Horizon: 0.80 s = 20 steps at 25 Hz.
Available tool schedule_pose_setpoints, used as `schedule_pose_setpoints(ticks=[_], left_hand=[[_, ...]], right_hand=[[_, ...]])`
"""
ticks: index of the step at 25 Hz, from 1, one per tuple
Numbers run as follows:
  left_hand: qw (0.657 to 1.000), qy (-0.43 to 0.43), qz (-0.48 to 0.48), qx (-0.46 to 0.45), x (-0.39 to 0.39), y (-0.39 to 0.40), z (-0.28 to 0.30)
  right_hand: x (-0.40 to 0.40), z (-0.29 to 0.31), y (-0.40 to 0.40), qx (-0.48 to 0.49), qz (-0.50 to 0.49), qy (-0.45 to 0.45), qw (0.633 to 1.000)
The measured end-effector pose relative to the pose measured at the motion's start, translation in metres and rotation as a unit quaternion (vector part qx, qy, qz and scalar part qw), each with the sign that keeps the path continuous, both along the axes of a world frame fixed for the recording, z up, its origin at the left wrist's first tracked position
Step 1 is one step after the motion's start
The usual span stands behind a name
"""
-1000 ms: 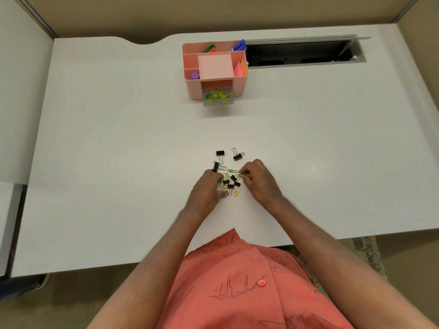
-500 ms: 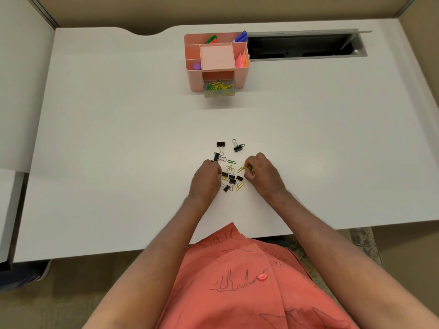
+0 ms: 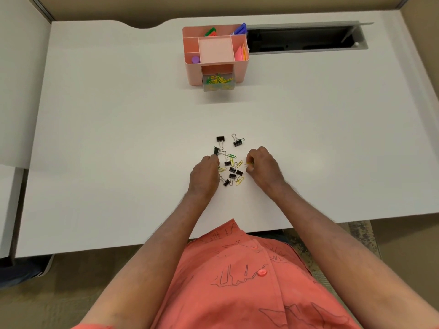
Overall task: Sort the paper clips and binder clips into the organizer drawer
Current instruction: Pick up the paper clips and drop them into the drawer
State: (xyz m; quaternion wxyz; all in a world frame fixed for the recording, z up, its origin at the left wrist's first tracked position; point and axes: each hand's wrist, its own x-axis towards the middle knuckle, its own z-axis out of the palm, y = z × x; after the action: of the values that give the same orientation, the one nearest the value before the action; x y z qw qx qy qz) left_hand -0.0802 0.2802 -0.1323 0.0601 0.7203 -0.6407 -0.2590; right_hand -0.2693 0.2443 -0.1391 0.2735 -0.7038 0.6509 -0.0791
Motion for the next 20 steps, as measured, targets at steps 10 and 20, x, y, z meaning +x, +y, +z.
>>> schedule_pose_setpoints(ticks=[10, 20], left_hand=[[1.0, -0.006, -0.017, 0.018, -0.001, 0.002, 0.003], [0.983, 0.151, 0.09, 0.047, 0.022, -0.009, 0.006]], right_hand=[[0.003, 0.004, -0.01, 0.052, -0.079, -0.074, 0.993], [0.008, 0.039, -0.058, 0.182, -0.248, -0.379, 0.873]])
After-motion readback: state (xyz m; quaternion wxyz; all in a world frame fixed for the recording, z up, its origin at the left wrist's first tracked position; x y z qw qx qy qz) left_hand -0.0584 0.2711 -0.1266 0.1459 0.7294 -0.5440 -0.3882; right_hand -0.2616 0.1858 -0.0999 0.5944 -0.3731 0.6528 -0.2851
